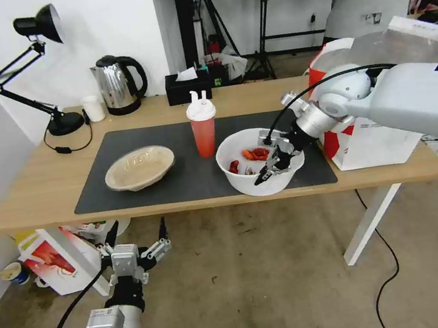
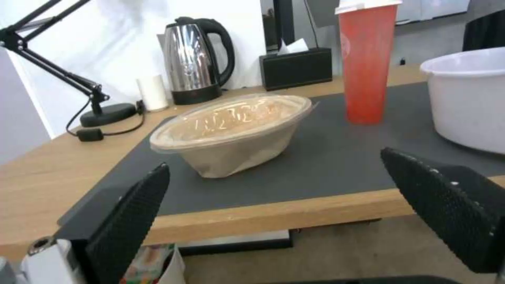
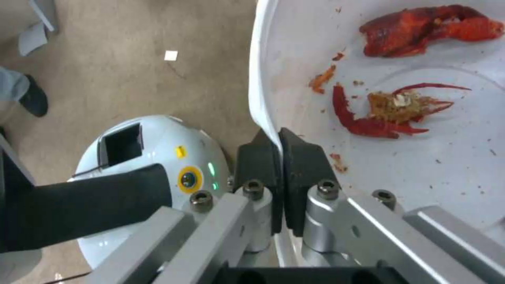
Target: Pick up the trash from the table and place it into the takeout bag.
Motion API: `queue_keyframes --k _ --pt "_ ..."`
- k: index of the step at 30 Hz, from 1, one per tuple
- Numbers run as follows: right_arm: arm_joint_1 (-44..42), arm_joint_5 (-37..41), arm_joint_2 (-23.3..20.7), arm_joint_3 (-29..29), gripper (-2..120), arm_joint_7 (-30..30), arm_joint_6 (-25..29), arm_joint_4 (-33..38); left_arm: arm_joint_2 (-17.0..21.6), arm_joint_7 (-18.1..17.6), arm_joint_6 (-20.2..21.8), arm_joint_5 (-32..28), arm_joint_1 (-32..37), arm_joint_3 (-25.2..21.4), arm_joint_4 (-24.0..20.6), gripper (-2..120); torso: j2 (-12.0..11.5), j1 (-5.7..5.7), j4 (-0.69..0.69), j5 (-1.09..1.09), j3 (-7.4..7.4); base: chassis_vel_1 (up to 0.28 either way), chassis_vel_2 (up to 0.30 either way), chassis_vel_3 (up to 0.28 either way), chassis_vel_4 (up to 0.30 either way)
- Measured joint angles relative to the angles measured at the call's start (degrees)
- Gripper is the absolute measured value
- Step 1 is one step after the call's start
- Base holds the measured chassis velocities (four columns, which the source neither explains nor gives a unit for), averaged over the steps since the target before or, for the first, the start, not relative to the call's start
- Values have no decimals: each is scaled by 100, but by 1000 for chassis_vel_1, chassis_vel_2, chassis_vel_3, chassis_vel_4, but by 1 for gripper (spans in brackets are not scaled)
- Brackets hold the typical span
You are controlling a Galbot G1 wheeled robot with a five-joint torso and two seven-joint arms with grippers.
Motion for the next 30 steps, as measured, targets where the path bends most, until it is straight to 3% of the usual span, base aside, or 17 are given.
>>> queue_keyframes --k 20,30 --pt "-54 -189 -138 147 0 -188 -11 16 0 0 0 0 0 0 0 100 0 0 0 1 0 0 0 0 0" --pt "93 -498 -242 510 0 -565 19 -49 0 0 0 0 0 0 0 100 0 0 0 -1 0 0 0 0 0"
